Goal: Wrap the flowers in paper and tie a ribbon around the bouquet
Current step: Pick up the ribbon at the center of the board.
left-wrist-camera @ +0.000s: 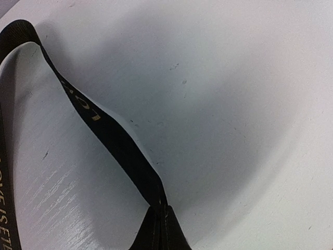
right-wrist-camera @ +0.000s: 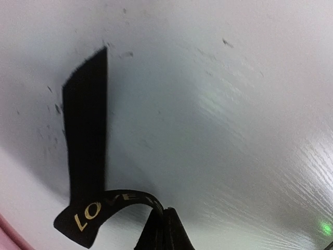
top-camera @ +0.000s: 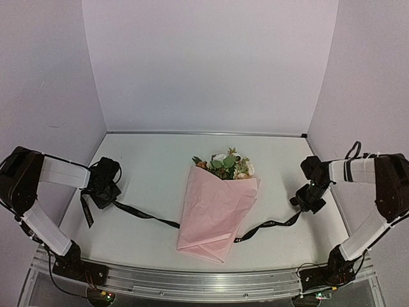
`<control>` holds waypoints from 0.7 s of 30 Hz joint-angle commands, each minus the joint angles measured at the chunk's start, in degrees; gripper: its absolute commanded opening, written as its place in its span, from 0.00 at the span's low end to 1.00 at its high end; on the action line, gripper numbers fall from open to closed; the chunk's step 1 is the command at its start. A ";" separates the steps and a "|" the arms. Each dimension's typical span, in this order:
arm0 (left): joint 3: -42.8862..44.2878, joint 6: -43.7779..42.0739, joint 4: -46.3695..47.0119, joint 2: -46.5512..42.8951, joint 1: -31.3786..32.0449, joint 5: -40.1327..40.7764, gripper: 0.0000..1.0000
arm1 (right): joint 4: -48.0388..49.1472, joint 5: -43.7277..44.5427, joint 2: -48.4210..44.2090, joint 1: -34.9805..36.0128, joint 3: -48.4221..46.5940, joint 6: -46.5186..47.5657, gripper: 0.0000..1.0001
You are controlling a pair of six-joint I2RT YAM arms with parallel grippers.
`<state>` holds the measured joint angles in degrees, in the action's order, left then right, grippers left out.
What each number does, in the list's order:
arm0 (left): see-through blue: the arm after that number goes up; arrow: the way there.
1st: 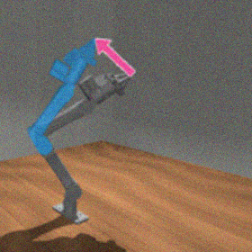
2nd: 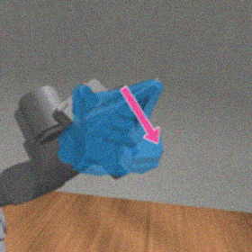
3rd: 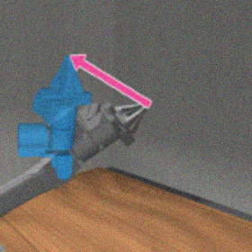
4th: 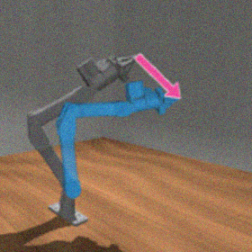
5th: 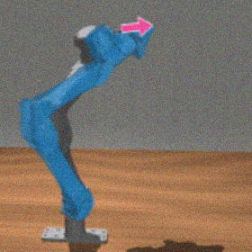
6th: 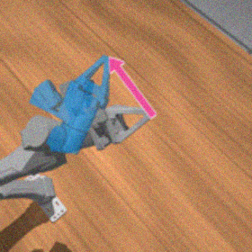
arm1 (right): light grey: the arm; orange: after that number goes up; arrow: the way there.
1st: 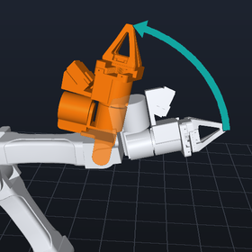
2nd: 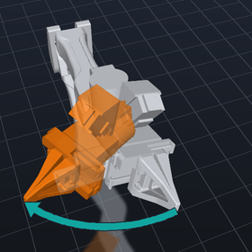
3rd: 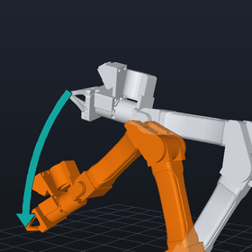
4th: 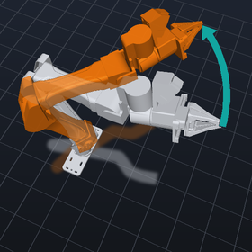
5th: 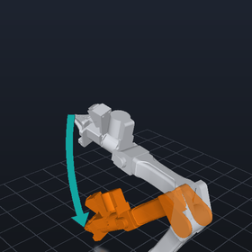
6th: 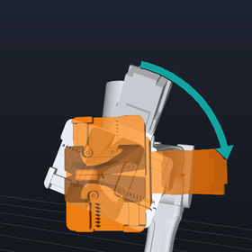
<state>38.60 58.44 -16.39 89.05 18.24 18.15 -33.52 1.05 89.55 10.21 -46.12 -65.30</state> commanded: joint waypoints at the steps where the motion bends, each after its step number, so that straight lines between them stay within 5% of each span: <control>1: 3.36 -2.63 0.06 0.06 -0.31 -0.25 0.00 | -1.82 -0.92 0.89 -4.94 -4.56 2.18 0.00; 14: 8.62 -7.28 -0.37 -1.02 -0.24 -0.30 0.00 | -9.86 1.35 0.63 -12.49 -15.72 7.74 0.00; 21: 9.24 -11.16 1.42 -0.75 -0.17 -7.51 0.00 | -16.30 4.96 -2.08 -14.93 -19.75 13.13 0.00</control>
<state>45.76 50.46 -16.65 89.21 18.20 15.03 -44.36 1.42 90.18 -3.24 -63.71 -55.89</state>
